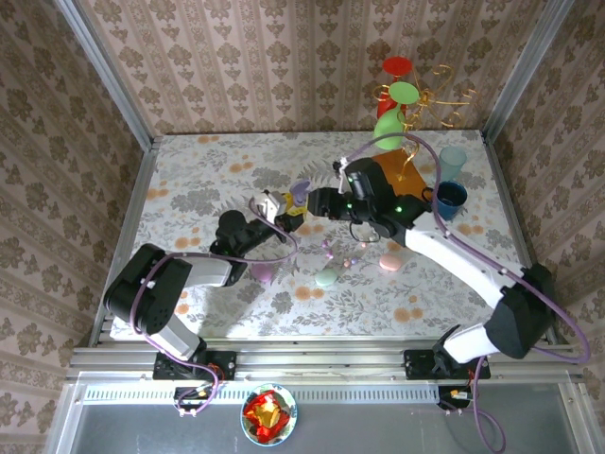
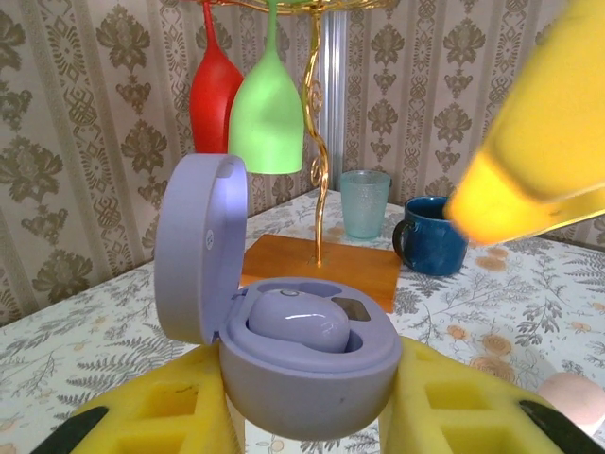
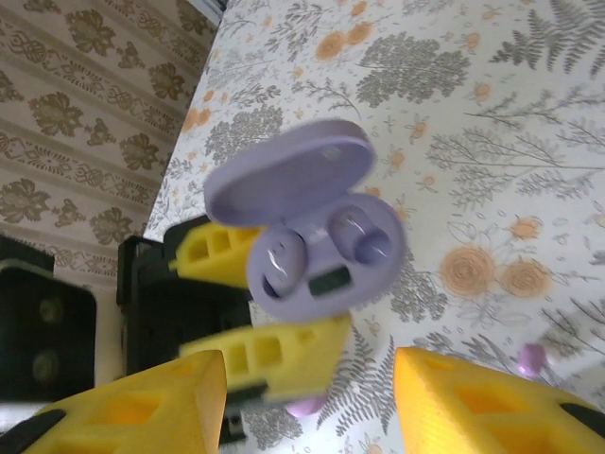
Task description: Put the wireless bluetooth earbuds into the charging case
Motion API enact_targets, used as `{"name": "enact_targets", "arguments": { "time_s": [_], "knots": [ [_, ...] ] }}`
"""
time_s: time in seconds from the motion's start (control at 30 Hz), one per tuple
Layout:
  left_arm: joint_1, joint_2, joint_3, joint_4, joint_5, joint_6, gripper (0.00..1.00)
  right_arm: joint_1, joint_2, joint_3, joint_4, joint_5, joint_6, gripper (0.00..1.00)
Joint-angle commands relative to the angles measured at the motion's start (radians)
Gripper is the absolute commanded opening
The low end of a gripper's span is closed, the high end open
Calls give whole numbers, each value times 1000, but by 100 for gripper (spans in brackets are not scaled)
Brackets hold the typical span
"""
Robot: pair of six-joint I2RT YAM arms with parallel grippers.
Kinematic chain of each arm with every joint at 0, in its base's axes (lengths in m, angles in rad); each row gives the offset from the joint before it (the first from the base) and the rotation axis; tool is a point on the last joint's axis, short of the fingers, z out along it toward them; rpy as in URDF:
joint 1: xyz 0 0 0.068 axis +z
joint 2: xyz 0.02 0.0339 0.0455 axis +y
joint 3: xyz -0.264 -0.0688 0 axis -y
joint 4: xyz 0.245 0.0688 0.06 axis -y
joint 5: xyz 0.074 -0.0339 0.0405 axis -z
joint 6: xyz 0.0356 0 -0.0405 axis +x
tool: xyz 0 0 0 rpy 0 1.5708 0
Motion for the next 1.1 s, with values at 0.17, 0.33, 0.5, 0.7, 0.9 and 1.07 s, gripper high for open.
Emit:
{"name": "enact_targets", "arguments": {
  "time_s": [0.17,0.33,0.5,0.7,0.9,1.07],
  "knots": [
    [31,-92,-73,25,41,-33,12,-101,-201,-270,-13,145,139,52],
    [33,-146,-94,-14,42,-30,12,-143,-256,-454,20,155,300,51],
    [33,-172,-103,-47,42,-12,12,-161,-176,-503,59,80,278,46],
    [34,-182,-100,-51,45,-14,12,-163,-32,-481,129,-15,348,43],
    [34,-199,-110,-65,36,-11,12,-164,55,-518,204,-27,423,36],
    [34,-205,-112,-80,36,-3,12,-164,69,-543,231,-42,458,34]
  ]
}}
